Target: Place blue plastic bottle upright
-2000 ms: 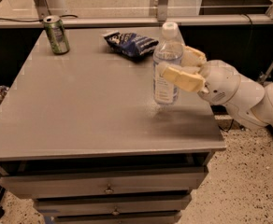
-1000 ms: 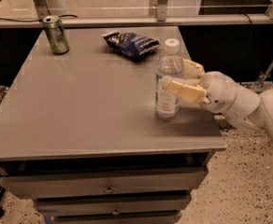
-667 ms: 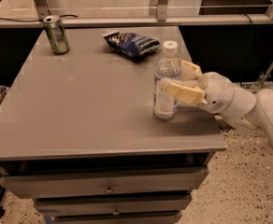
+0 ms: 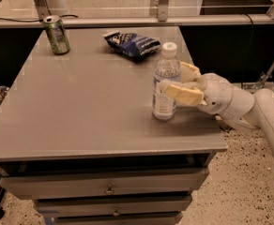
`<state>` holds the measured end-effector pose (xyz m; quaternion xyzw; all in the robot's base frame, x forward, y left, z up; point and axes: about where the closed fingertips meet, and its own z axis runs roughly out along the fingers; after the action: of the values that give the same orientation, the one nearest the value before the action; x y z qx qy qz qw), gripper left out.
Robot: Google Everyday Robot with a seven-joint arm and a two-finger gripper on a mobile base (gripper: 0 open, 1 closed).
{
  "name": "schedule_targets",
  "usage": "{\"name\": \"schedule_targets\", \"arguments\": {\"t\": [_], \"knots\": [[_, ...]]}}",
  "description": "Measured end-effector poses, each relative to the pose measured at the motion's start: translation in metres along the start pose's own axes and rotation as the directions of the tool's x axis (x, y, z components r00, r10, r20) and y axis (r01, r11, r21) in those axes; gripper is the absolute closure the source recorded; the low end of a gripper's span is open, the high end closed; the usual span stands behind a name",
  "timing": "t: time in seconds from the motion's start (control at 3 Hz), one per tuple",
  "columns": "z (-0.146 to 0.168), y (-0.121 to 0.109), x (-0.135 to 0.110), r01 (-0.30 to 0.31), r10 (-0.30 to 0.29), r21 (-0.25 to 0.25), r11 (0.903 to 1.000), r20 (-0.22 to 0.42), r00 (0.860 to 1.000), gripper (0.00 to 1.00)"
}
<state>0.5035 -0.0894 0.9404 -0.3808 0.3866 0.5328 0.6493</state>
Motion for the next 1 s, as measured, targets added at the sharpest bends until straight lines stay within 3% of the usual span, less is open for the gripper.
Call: {"name": "schedule_targets", "arguments": {"t": [0.33,0.67,1.0], "knots": [[0.0010,0.0003,0.0010,-0.004,0.004,-0.008,1.0000,0.000,1.000,0.13],[0.0012,-0.0002,0.0010,-0.007,0.007,-0.013,0.9999,-0.002,1.000,0.00],[0.0000,-0.0003,-0.0008,-0.003,0.003,-0.010,0.9999,-0.002,1.000,0.00]]}}
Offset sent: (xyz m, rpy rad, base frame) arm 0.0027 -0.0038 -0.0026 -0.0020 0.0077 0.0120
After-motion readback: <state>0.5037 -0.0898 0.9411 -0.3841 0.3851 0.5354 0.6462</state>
